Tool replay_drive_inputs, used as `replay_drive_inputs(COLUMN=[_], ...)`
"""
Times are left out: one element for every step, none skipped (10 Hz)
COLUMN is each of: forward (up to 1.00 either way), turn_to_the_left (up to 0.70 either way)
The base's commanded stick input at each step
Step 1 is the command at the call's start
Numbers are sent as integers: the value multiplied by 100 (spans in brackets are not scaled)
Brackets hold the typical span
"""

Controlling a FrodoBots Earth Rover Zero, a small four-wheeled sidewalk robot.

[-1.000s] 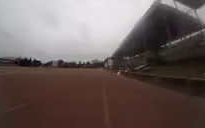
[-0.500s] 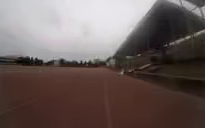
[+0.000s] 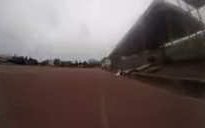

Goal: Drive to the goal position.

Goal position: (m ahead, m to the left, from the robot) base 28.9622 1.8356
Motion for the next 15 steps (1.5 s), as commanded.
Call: replay_drive_inputs(forward=[100,100,100,100,100,100,100,100,100,100,100,100,100,100,100], turn_to_the_left=[0,0,0,0,0,0,0,0,0,0,0,0,0,0,0])
